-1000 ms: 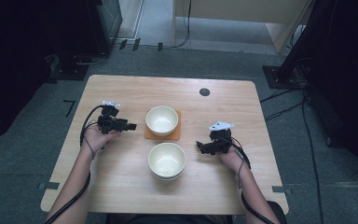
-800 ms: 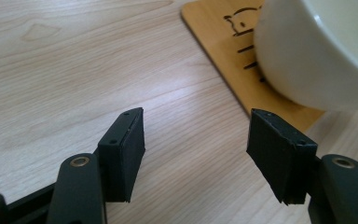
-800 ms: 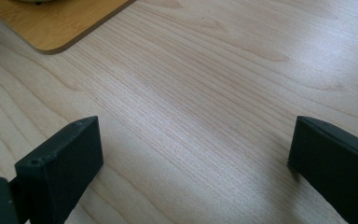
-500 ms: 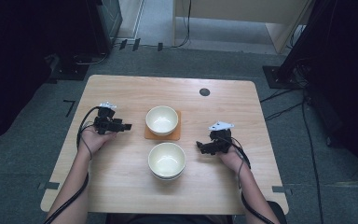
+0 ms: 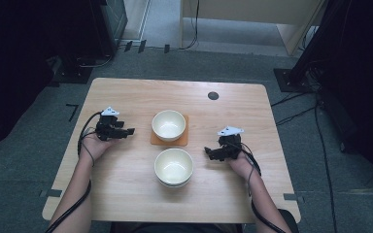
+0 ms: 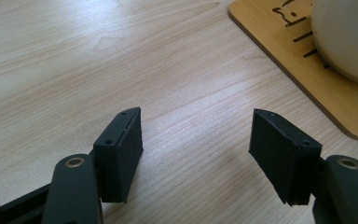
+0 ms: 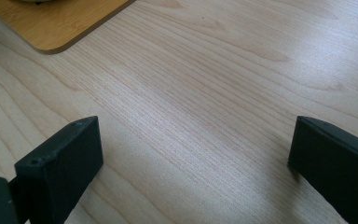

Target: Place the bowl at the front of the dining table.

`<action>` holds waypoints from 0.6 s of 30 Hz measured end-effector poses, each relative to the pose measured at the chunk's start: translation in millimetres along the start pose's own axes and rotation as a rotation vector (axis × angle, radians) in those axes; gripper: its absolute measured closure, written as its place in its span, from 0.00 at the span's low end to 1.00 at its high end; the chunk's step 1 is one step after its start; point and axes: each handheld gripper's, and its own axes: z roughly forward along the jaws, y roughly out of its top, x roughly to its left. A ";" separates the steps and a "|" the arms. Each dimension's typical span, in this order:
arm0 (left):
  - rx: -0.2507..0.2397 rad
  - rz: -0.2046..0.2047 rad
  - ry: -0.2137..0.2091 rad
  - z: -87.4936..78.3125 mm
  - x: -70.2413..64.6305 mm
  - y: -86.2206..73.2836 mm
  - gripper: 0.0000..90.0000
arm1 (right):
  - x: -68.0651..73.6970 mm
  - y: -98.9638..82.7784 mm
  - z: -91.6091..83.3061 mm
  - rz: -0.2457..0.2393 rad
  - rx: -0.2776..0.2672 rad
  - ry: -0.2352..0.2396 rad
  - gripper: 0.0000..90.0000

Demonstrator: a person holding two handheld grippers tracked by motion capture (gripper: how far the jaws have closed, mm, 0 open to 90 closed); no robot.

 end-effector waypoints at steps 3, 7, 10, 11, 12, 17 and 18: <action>-0.026 0.034 0.009 1.0 1.2 -3.4 0.37 | 0.0 0.0 0.0 0.000 0.000 0.000 0.02; -0.050 0.082 0.027 2.7 1.9 -7.0 0.34 | 0.0 0.0 0.0 0.000 0.000 0.000 0.02; -0.051 0.074 0.028 3.0 2.5 -6.6 0.32 | 0.1 0.0 0.0 0.000 0.000 0.000 0.02; -0.051 0.072 0.030 3.0 2.5 -6.5 0.32 | 0.1 0.0 0.0 0.000 0.000 0.000 0.02; -0.050 0.073 0.033 3.2 2.3 -6.5 0.32 | 0.1 0.0 0.0 0.000 0.000 0.000 0.02; -0.045 0.082 0.041 4.2 0.7 -6.0 0.30 | 0.1 0.0 0.0 0.000 0.000 0.000 0.02; -0.046 0.082 0.041 4.3 0.7 -5.9 0.30 | 0.1 0.0 0.0 0.000 0.000 0.000 0.02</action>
